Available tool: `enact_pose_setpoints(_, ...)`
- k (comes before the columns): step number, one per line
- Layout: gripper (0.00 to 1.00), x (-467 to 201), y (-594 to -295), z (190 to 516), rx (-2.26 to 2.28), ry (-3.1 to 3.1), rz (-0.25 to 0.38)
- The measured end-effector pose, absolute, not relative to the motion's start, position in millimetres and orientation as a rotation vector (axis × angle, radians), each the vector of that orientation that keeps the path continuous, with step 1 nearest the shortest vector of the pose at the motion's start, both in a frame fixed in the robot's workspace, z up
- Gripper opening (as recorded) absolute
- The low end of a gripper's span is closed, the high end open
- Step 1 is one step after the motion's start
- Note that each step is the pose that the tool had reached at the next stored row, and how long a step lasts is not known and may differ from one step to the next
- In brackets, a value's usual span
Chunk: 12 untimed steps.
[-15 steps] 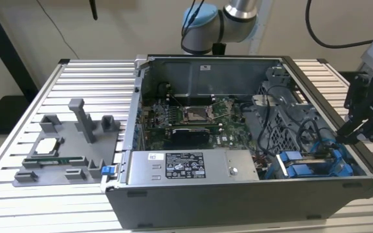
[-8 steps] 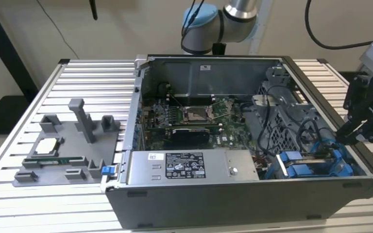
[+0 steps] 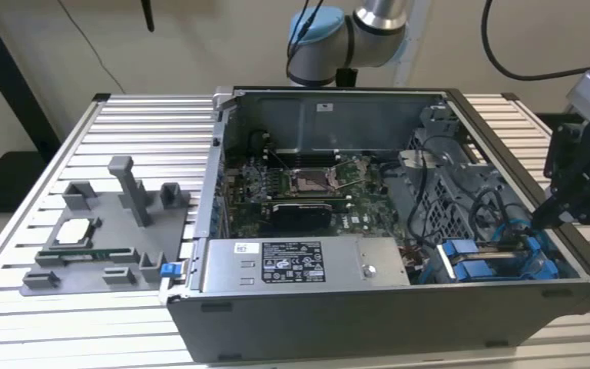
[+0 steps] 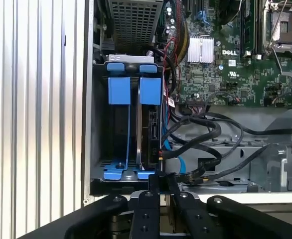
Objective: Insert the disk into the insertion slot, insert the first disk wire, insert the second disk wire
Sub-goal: 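Insert the second disk wire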
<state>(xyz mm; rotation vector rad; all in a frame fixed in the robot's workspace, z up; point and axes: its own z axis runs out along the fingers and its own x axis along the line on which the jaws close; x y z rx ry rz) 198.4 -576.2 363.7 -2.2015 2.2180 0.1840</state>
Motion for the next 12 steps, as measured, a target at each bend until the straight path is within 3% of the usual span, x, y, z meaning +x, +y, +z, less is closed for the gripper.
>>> enact_pose_setpoints(3, 1.00, 198.4, -576.1, 363.4, -2.201, 2.218, 0.184)
enact_pose_setpoints(4, 0.00, 198.4, -576.2, 363.4, -2.201, 2.218, 0.184)
enact_pose_setpoints(12, 0.00, 198.4, -576.2, 363.3, -2.201, 2.218, 0.184)
